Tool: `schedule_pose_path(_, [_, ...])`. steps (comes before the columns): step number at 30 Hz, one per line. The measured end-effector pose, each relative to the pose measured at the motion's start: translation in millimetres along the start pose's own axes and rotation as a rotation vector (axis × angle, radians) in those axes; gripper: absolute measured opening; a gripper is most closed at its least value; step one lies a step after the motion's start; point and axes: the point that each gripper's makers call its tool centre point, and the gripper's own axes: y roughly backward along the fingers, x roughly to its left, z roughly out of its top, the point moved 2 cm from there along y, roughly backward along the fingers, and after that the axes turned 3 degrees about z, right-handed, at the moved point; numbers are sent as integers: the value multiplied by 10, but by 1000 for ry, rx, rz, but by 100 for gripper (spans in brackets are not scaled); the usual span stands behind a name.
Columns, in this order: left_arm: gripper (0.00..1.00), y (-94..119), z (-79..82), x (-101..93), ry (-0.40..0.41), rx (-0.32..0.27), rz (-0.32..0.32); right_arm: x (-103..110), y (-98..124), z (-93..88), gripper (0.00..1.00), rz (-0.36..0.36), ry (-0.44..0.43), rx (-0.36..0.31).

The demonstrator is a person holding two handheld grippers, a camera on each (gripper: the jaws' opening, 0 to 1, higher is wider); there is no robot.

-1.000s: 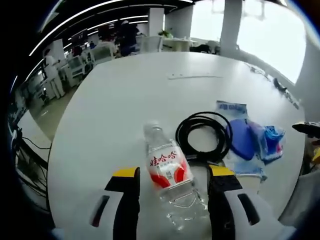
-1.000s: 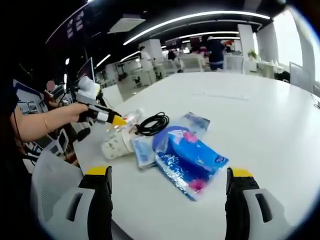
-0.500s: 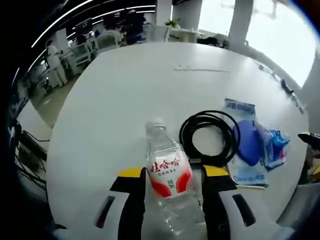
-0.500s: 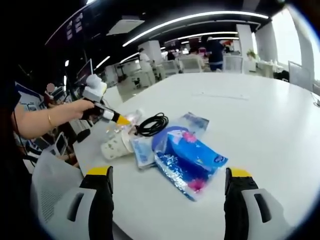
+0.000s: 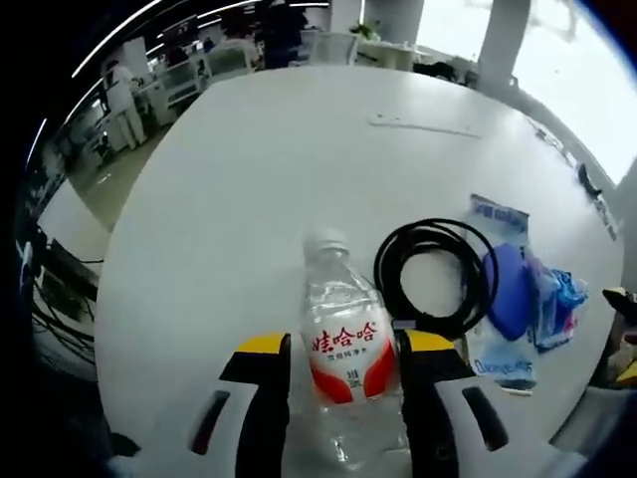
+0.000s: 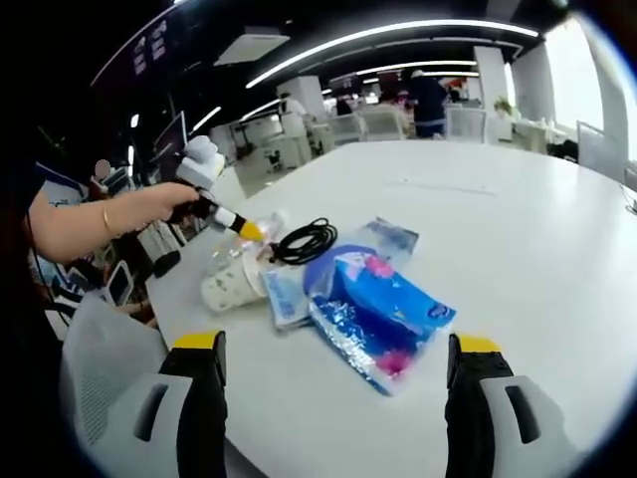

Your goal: Arrange the tabletop items into an orderly group along one side of the table until the central work area is clear of visible clutter.

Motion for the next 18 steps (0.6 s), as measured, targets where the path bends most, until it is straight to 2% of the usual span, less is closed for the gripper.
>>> schedule_pose_path(5, [41, -22, -8, -23, 3, 71, 9, 10, -2, 7, 90, 3, 4, -1])
schedule_pose_path(18, [40, -129, -41, -48, 30, 199, 20, 3, 33, -17, 90, -6, 0, 0])
